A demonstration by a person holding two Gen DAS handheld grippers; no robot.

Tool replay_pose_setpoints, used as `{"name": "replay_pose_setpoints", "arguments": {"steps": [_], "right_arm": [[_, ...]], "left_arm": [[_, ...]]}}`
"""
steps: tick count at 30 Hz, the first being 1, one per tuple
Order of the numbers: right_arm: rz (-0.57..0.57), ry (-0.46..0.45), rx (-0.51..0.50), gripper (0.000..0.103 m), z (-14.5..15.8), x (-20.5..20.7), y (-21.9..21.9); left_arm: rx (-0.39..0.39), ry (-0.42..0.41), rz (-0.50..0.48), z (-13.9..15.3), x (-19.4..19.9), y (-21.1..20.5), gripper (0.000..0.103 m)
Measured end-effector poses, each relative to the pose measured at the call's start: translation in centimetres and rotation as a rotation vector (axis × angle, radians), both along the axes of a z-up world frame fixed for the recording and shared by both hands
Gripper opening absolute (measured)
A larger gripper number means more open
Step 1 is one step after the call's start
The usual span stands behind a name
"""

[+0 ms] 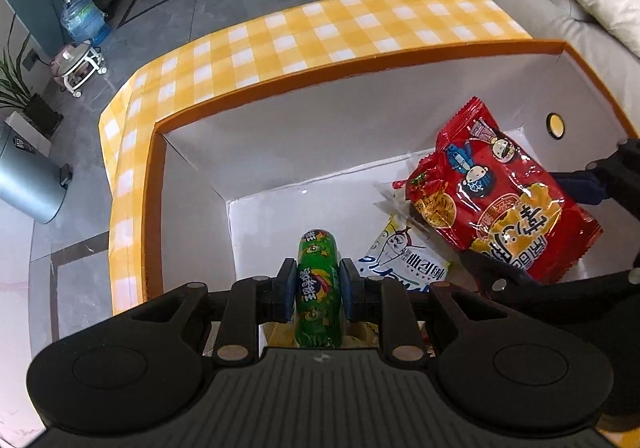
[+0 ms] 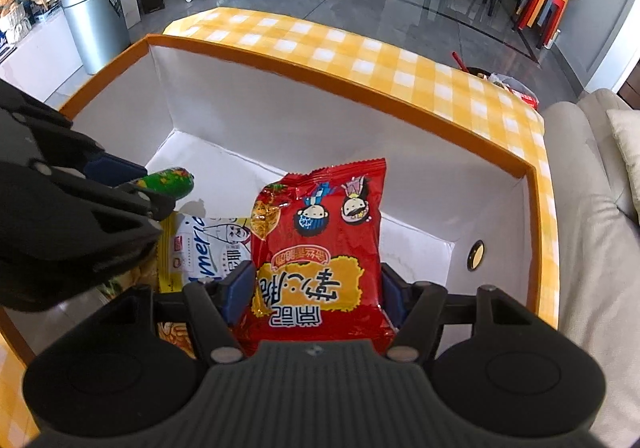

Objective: Organize snacks
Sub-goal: 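Lift both snacks over the orange box and open both tools to drop them, then withdraw both tools upward from the box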

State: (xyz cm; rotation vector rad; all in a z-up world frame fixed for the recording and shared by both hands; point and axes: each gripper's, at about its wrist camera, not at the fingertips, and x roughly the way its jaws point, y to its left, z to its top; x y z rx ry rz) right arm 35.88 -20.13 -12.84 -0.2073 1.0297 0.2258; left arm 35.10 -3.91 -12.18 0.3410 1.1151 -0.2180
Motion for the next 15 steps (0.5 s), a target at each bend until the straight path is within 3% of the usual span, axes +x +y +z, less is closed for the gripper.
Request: {"name": "replay_pose_setpoints", "arguments": {"steps": [6, 10, 13, 15], "right_arm": [[0.014, 0.011, -0.01, 0.065, 0.3, -0.3, 0.0], [0.0, -0.003, -0.016, 0.072, 0.7, -0.5, -0.1], [0.001, -0.026, -0.01, 0.084, 1.4, -1.0, -0.3], [0.007, -0.045, -0.004, 0.087, 2.0, -1.4, -0.3]], "left_arm": [[-0.006, -0.009, -0.005, 0.8, -0.2, -0.2, 0.026], [-0.003, -0.03, -0.005, 1.7, -0.5, -0.1, 0.027], [0.0, -0.055, -0.006, 2.4, -0.9, 0.0, 0.04], [0.004, -0.078, 0.004, 3.0, -1.2, 0.2, 0.047]]}}
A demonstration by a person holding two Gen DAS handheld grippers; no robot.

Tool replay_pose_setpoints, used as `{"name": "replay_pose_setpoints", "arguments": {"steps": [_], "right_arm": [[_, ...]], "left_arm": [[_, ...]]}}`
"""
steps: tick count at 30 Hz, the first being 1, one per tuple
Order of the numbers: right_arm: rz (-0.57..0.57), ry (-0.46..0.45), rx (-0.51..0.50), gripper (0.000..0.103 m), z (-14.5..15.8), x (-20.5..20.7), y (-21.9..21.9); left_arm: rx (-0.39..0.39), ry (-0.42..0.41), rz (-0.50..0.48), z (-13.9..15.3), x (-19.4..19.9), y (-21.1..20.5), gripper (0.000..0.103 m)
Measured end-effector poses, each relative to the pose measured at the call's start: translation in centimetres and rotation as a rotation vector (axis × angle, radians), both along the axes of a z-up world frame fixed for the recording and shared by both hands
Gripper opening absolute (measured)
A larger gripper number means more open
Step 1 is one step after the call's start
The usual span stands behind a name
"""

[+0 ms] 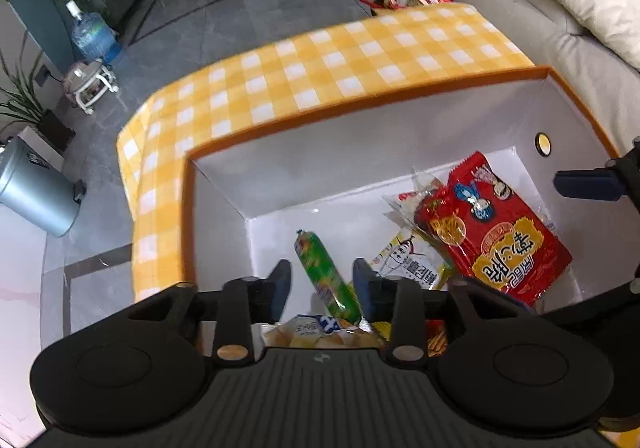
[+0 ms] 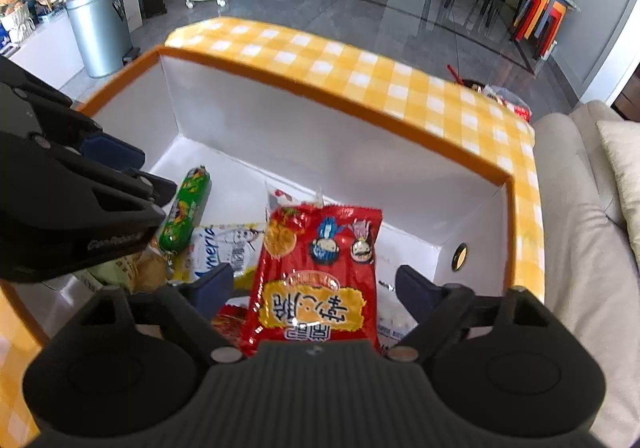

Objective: Organize snacks
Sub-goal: 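Withdraw both tools upward from the box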

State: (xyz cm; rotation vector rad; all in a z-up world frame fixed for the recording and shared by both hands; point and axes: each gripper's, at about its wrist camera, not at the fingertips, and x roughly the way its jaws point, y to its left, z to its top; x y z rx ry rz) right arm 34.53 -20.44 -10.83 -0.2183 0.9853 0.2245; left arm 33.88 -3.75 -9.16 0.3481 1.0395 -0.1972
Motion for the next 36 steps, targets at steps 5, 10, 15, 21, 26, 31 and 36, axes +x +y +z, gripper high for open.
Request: {"name": "replay_pose_setpoints", "arguments": {"steps": [5, 10, 15, 21, 26, 31, 36], "right_arm": [[0.01, -0.03, -0.004, 0.089, 1.7, -1.0, 0.2], [0.003, -0.07, -0.007, 0.089, 3.4, -2.3, 0.0], [-0.018, -0.127, 0.012, 0.091, 5.6, -4.1, -0.5], [-0.021, -0.203, 0.044, 0.099, 8.2, -6.9, -0.9], [-0.016, -0.229, 0.052, 0.099, 9.2, -9.6, -0.9], [-0.065, -0.251, 0.108, 0.099, 9.5, -12.5, -1.5], [-0.108, -0.284, 0.164, 0.099, 9.7, -15.8, -2.1]], "left_arm": [[-0.003, -0.033, 0.01, 1.4, -0.9, 0.3, 0.052], [-0.025, -0.084, 0.019, 3.5, -2.4, 0.5, 0.06], [-0.056, -0.141, 0.025, 5.8, -4.3, 1.0, 0.063], [-0.107, -0.218, 0.029, 8.2, -7.0, 1.7, 0.08], [-0.129, -0.271, 0.038, 9.4, -9.6, 2.5, 0.087], [-0.145, -0.337, 0.06, 9.8, -12.2, 3.0, 0.087], [-0.161, -0.38, 0.055, 9.7, -15.2, 3.2, 0.087]]}}
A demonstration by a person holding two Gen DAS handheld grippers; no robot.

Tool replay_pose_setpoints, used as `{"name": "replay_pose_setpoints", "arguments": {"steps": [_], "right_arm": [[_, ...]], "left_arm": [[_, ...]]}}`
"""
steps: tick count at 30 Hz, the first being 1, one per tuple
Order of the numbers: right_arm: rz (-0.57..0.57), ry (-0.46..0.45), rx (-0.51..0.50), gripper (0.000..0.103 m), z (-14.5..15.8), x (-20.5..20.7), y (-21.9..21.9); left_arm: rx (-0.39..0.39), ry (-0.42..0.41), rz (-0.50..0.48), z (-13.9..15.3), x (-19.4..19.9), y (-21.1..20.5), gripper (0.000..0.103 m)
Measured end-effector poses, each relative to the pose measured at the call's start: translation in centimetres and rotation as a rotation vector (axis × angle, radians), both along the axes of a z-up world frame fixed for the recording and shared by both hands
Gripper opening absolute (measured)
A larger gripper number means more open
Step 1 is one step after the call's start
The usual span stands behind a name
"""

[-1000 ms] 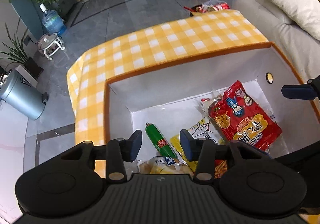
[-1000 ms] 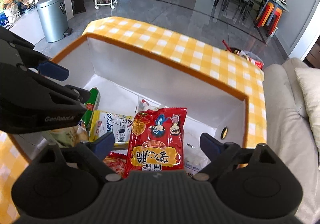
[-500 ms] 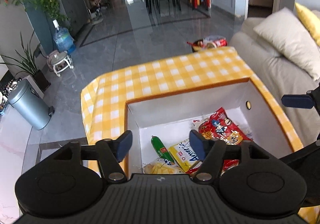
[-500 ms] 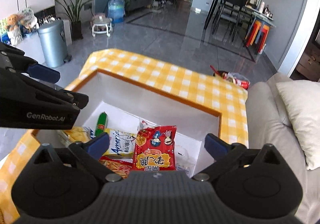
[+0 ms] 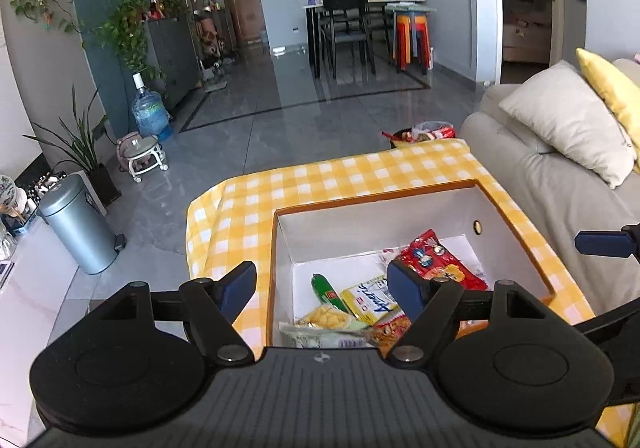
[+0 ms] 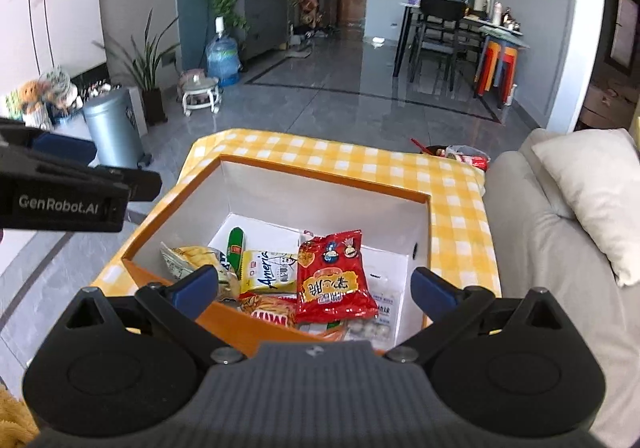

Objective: Organize snacks
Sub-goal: 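Withdraw both tools upward from the box, then lower both tools toward the red bar and the green-labelled dried-meat bag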

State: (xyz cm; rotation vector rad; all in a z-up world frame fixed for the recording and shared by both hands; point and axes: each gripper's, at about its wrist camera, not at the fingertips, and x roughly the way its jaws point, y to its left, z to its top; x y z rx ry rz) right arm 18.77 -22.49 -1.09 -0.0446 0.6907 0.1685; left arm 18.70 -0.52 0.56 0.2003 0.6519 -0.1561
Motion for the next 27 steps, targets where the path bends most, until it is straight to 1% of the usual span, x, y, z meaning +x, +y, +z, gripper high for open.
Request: {"name": "replay_pose_setpoints", "arguments": {"steps": [2, 6, 9, 13, 18, 22, 25, 27], "right_arm": [[-0.016, -0.021, 0.003, 0.099, 0.0, -1.3, -0.1], [-0.053, -0.038, 0.042, 0.099, -0.5, -3.7, -0.6], [-0.071, -0.062, 0.069, 0.099, -0.9, -5.7, -0.9], [-0.075, -0.085, 0.052, 0.099, -1.8, -8.3, -0.7], [-0.062, -0.067, 0.039, 0.099, -3.3, -10.7, -0.4], [-0.056, -0.058, -0.002, 0.099, -4.5, -12.1, -0.1], [-0.046, -0.039, -0.031, 0.099, -5.4, -12.8, 0.0], [-0.054, -0.032, -0.038, 0.099, -6.1, -13.1, -0.1]], "left_arm": [[-0.012, -0.007, 0.001, -0.4, -1.1, 0.2, 0.087], [0.009, -0.02, 0.001, -1.5, -3.1, 0.3, 0.087], [-0.008, -0.034, 0.016, -2.2, -4.6, 0.7, 0.087], [-0.047, -0.033, 0.03, -3.5, -6.5, 1.1, 0.087], [-0.076, -0.029, 0.051, -5.2, -9.1, 1.3, 0.087], [-0.089, 0.011, 0.06, -6.5, -10.3, 1.3, 0.084], [-0.11, 0.026, 0.078, -7.6, -11.2, 1.5, 0.083], [-0.12, 0.05, 0.083, -8.4, -11.6, 1.6, 0.083]]}}
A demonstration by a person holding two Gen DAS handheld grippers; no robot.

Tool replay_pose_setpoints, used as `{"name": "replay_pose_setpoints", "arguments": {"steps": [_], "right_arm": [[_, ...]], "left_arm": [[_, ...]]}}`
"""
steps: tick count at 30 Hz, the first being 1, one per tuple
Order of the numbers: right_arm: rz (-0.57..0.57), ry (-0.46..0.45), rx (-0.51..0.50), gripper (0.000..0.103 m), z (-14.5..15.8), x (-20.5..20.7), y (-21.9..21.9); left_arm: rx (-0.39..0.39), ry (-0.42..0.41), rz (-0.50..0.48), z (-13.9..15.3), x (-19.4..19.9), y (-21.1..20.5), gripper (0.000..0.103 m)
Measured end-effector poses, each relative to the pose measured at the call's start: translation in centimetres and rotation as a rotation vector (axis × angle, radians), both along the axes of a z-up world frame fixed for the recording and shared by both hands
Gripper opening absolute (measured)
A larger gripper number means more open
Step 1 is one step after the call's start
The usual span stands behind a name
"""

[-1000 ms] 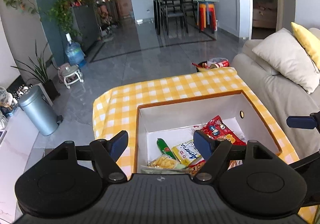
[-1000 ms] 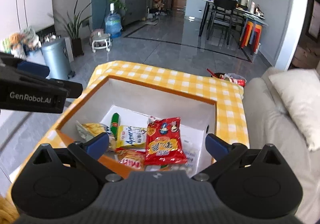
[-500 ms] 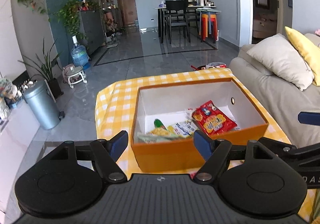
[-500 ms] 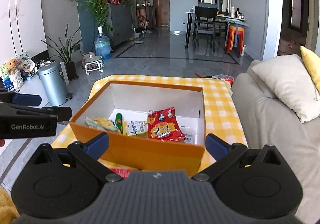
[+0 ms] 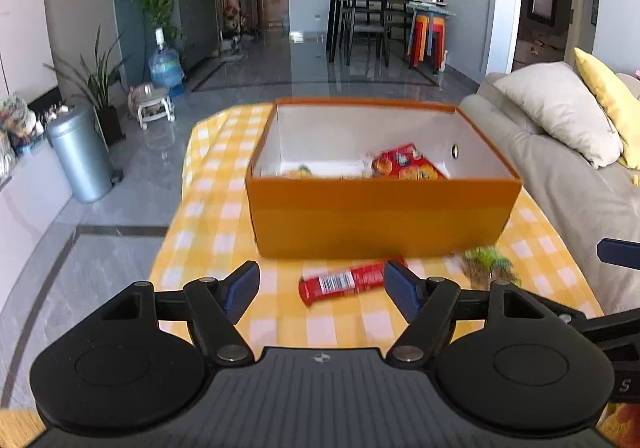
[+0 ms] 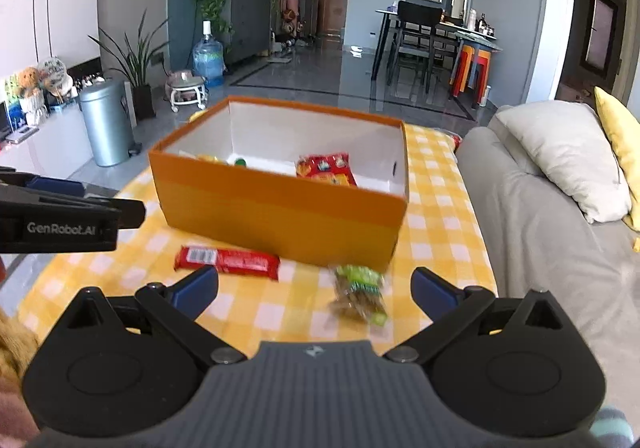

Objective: Organize snacks
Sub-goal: 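Lower both tools toward the red bar and the green-labelled dried-meat bag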

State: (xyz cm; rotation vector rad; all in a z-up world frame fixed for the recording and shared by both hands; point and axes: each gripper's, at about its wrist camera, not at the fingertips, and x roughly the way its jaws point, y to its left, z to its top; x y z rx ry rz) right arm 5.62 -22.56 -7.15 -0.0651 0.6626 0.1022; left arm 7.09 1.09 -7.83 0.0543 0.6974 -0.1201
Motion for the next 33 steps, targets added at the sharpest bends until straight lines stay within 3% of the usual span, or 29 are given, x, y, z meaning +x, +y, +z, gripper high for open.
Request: {"name": "replay_pose_setpoints", "arguments": {"steps": [5, 13, 18, 28, 33], "right_arm": [[-0.04, 0.06, 0.028, 0.099, -2.2, -0.4, -0.6], [-0.088, 0.127, 0.069, 0.099, -4.6, 1.4, -1.6], [-0.066, 0.178, 0.094, 0.099, -5.8, 2.7, -1.8], [-0.109, 0.221, 0.145, 0.078, -7.0, 5.8, -2.8], [-0.138, 0.217, 0.158, 0.078, -7.5, 7.7, -3.5]], "left_arm": [[0.029, 0.084, -0.061, -2.0, -0.1, -0.6, 0.083], [0.087, 0.067, -0.094, -3.5, 0.5, -1.6, 0.083], [0.118, 0.095, -0.182, -4.2, 2.4, -1.7, 0.083], [0.241, 0.141, -0.324, -6.0, 7.0, -3.5, 0.079], [0.285, 0.171, -0.396, -7.2, 9.2, -4.2, 0.079]]}}
